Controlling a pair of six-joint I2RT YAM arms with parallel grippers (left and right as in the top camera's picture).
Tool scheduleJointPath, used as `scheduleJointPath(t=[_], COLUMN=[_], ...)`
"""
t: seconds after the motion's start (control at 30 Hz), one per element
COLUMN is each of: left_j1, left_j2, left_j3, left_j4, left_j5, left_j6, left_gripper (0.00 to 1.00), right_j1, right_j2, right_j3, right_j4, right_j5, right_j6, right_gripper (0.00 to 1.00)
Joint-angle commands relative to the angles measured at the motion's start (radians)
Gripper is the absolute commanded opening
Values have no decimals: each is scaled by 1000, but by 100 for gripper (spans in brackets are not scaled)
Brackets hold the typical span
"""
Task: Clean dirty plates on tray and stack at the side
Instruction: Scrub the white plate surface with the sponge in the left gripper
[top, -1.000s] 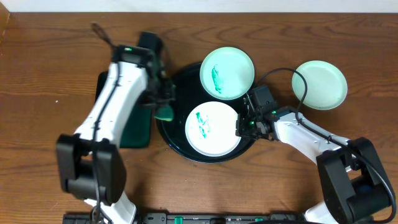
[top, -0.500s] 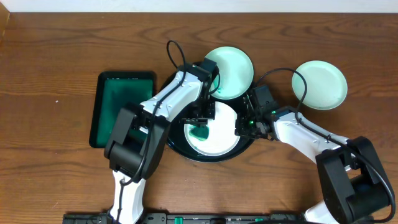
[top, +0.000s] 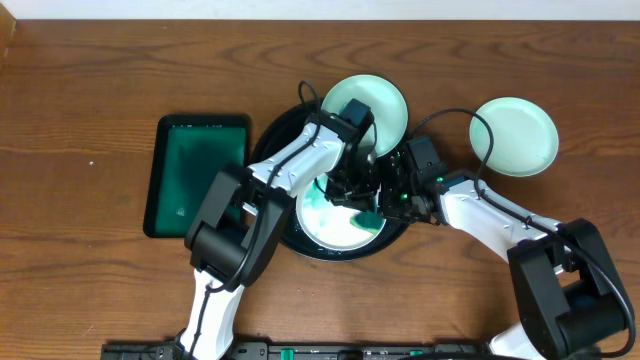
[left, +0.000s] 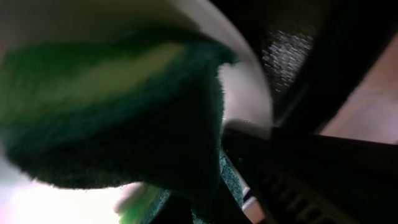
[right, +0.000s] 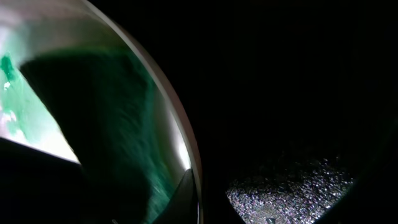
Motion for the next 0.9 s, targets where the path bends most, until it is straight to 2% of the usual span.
scheduleJointPath(t=[0.0,0.1,0.37,0.53,0.87], left_j1=[-22,-14,72,145,224], left_j2=[46,46,46,46,46], left_j3=[-19,-19,-19,-19,-19], left_j4=[11,-12,-222,-266,-367], left_j5=[117,32,-469,-558,-850], left_j6=[47,54,14,-5,-198], left_gripper=[7,7,7,7,7], right_j1=[14,14,14,14,14], right_j2=[58,58,58,58,58], right_j3=[-13,-13,-13,-13,-13], right_j4=[-5,-6,-9,-9,-8], right_j5=[-6,-10,-23,-23,-23], right_j6=[6,10,14,14,14], right_gripper=[1,1,1,1,1])
